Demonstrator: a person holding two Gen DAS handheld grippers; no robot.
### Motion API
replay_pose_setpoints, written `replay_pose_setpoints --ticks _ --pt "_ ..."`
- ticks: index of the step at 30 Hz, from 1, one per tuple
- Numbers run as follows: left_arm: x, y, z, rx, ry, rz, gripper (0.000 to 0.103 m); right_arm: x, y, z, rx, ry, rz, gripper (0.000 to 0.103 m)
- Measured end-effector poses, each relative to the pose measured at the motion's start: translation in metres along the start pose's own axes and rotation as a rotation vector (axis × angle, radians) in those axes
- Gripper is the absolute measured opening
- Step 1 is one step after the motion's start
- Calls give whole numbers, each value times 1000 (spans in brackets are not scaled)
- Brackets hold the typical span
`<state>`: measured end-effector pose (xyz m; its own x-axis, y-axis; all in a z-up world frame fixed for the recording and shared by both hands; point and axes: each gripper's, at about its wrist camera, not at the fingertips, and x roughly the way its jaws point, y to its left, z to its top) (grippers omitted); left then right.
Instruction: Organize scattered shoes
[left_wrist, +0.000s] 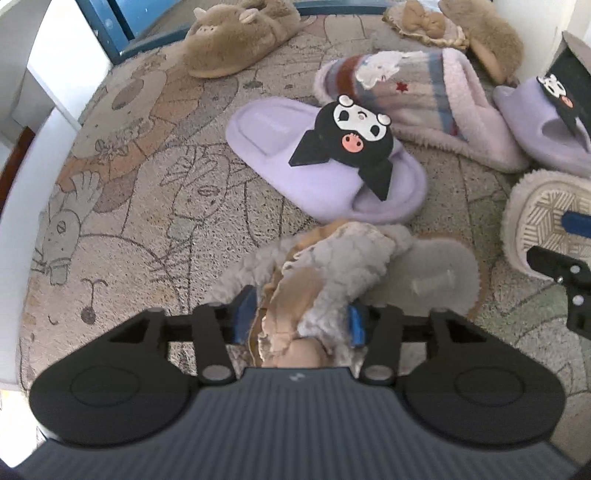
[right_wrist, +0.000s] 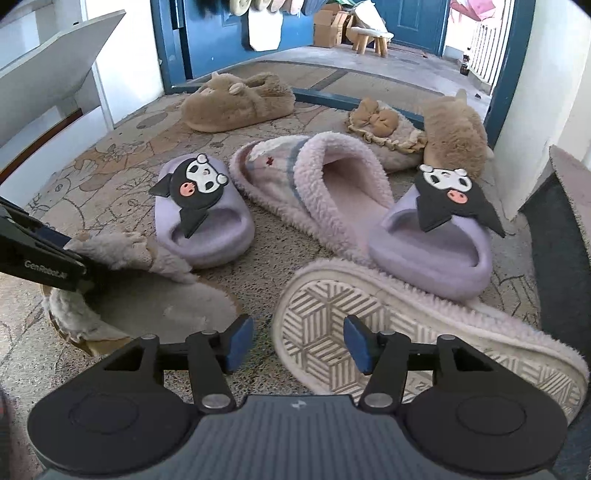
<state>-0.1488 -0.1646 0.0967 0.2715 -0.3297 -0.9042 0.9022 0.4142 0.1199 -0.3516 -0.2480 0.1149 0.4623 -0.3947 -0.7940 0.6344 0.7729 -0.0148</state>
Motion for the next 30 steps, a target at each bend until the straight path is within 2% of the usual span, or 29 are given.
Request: replay_pose_setpoints --ticks 1,2,3,6,11,13,14,16,18,21,24,26,30 --pt "-1 0 0 4 -6 1 81 1 1 0 -1 1 5 62" --pt "-2 0 0 12 -17 2 94 1 2 0 -2 2 9 63" --pt "-4 1 0 19 -31 6 101 2 5 1 -5 4 16 65" --pt "-8 -2 5 66 -72 41 103 4 10 1 -8 9 30 70" --pt "9 -19 9 251 -81 68 103 5 20 0 -27 18 48 72" --pt "12 -21 6 306 -95 54 100 5 22 -1 -33 20 51 74" --pt "13 -22 4 338 -102 41 96 5 23 -2 -32 22 52 74" --pt "18 -20 2 361 -90 21 80 6 23 -3 -28 26 53 74" --pt "30 -13 1 335 -36 -15 46 8 22 -3 -20 33 55 74" --pt "33 -3 0 298 -34 -43 35 9 23 -2 -13 36 61 74" --pt "29 -1 0 263 -40 -37 26 10 25 -1 -15 33 63 75" --pt "27 3 1 218 -29 -39 24 10 26 -1 -15 34 69 75" --pt "13 26 6 44 14 -24 22 11 28 -2 -19 34 74 76"
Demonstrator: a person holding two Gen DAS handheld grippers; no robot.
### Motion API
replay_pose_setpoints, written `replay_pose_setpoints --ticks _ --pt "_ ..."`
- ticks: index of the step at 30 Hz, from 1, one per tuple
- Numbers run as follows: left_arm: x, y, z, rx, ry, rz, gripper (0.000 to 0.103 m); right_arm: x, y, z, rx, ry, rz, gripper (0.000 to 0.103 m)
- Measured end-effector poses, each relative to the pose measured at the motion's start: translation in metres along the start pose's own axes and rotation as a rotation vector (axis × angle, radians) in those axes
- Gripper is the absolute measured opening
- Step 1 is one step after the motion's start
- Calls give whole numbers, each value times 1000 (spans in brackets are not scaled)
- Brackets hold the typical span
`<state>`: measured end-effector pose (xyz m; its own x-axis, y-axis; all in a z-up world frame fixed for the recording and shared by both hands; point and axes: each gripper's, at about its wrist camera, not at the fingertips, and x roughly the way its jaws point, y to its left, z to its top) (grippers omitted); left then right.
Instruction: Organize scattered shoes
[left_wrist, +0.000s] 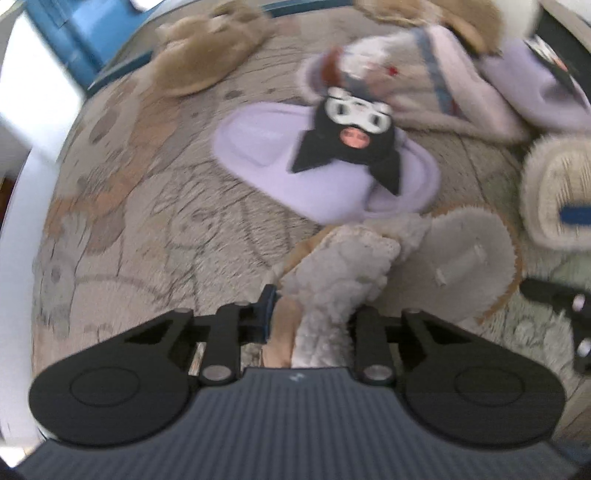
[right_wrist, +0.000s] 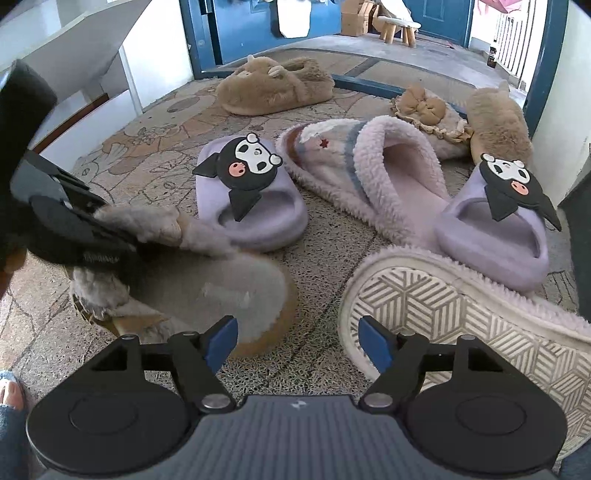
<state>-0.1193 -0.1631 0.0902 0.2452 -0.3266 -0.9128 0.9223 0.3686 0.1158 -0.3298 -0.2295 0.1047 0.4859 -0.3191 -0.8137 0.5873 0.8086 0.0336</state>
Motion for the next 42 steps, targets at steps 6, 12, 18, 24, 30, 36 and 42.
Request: replay_pose_setpoints --ticks 6,12,18,24,30,36,42 --pt "-6 50 -8 -331 105 -30 22 1 -1 0 7 0 6 77" --pt "-1 91 -30 -657 124 -2 21 2 2 1 2 -1 15 77" --pt "0 103 -34 -750 97 86 22 4 4 1 2 1 18 77" --pt "12 85 -20 -549 81 129 58 5 5 2 5 2 21 78" --pt "-19 75 -3 -336 -90 194 90 6 3 1 9 1 19 80" --pt "-47 32 3 73 -246 134 102 6 3 1 13 2 25 80" --pt "-19 -1 -7 272 -164 107 102 6 4 1 9 5 24 80"
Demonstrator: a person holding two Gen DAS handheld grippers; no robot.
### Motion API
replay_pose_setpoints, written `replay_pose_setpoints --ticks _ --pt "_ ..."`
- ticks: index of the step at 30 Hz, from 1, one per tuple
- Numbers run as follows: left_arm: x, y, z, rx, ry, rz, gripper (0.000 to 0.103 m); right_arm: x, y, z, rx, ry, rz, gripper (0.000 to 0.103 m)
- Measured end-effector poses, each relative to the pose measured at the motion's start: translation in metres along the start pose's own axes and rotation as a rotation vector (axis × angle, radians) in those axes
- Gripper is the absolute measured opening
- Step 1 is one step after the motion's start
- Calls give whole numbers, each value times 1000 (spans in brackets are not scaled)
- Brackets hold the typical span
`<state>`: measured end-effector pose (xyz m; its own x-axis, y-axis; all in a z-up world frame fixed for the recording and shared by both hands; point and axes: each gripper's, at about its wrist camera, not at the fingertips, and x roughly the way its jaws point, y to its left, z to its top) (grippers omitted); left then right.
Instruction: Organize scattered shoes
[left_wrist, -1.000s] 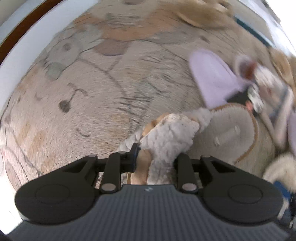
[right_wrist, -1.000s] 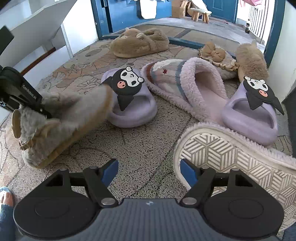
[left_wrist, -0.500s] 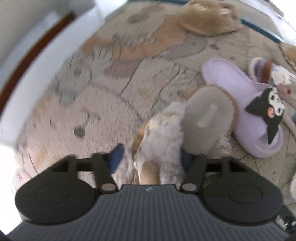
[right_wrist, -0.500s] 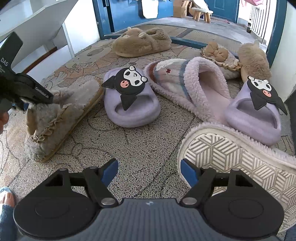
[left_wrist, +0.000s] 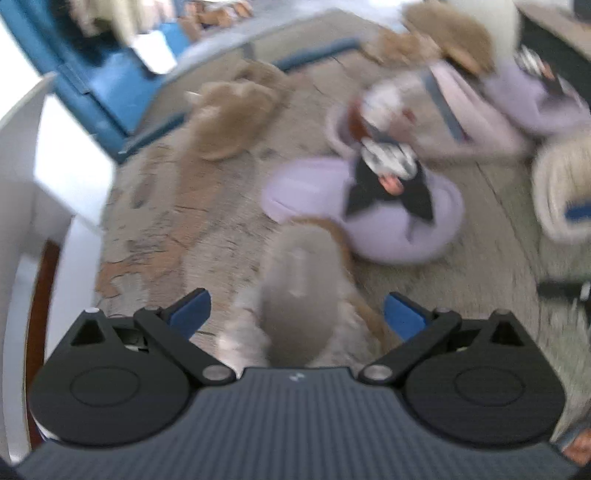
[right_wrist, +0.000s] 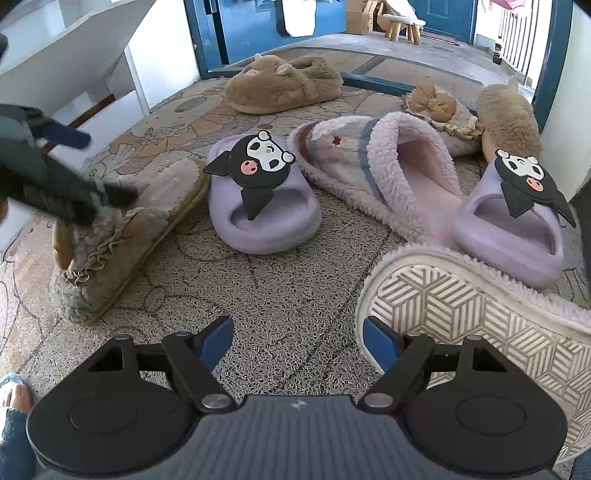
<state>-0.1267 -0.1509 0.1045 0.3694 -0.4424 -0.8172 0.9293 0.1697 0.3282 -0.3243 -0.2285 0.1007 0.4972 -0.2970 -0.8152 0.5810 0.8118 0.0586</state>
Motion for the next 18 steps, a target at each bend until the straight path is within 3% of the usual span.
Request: replay_pose_setpoints --ticks 4,6,7,9,12,18 --pt "20 -13 -7 78 71 22 96 0 -2 -1 7 3 -1 81" --pt "21 -11 -9 73 80 26 74 0 -2 -1 7 3 1 81" --pt "20 -8 -10 66 82 23 67 0 -1 -1 6 3 2 81" --pt "18 0 -7 16 99 -22 45 1 1 -1 2 4 6 81" --pt "19 2 -6 -17 112 -56 24 1 3 0 -2 3 9 81" --pt "20 10 -5 -100 117 -58 18 1 6 -1 -3 3 15 81"
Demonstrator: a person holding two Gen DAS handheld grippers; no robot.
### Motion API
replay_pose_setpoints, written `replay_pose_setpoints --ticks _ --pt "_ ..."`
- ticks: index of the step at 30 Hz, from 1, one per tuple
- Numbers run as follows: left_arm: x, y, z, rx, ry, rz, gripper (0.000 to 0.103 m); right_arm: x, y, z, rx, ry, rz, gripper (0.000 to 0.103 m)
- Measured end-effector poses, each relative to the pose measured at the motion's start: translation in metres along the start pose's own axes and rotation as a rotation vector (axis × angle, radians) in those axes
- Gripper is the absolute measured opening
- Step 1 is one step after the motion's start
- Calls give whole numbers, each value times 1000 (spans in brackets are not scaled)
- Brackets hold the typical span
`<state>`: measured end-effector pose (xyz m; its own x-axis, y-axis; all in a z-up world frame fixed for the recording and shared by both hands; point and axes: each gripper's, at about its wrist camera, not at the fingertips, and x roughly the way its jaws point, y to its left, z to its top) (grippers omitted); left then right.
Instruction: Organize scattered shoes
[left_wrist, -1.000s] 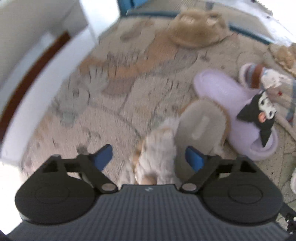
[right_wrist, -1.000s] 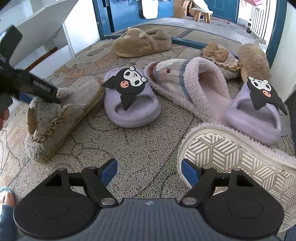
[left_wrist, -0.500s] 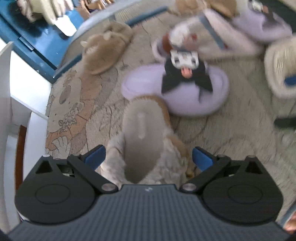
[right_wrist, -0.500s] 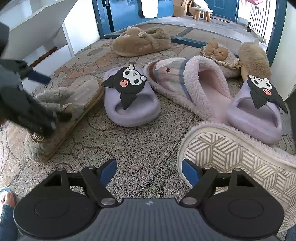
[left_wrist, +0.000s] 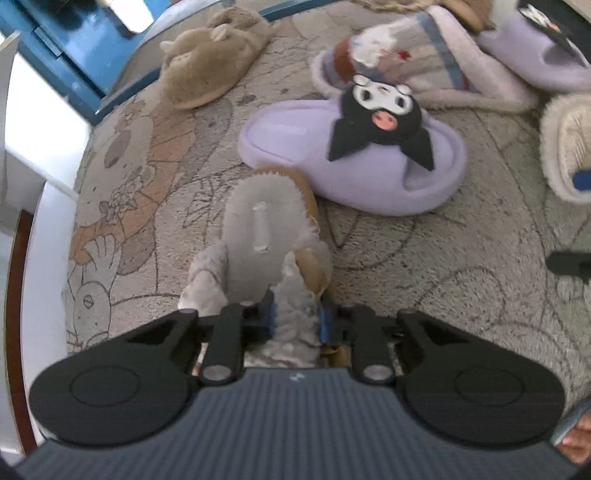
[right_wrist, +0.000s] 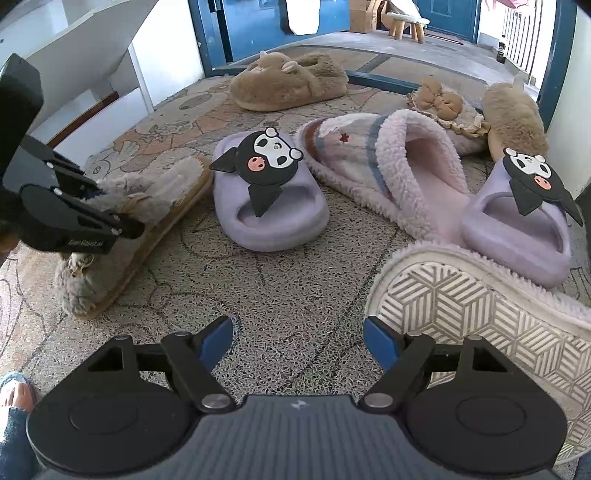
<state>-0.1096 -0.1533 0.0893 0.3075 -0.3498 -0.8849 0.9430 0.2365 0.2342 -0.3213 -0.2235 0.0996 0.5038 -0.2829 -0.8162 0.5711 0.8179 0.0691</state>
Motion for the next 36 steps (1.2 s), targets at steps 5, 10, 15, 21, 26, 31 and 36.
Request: replay_pose_setpoints --ticks 5,10,15,21,26,31,36 --pt "-3 30 10 -176 12 9 18 1 1 0 6 -1 6 81" --pt "-3 63 15 -397 19 9 17 3 7 1 -5 -1 16 81" --pt "4 102 8 -654 24 -45 17 2 9 2 -1 -4 27 81" --pt "18 129 6 -783 27 -92 17 4 13 2 -6 -1 34 81" --pt "34 141 8 -825 47 -154 19 5 17 2 -14 3 38 81" --pt "27 141 11 -783 9 -126 55 5 20 3 -19 -1 38 81" --pt "2 134 18 -568 -90 31 88 7 21 2 -19 0 39 83"
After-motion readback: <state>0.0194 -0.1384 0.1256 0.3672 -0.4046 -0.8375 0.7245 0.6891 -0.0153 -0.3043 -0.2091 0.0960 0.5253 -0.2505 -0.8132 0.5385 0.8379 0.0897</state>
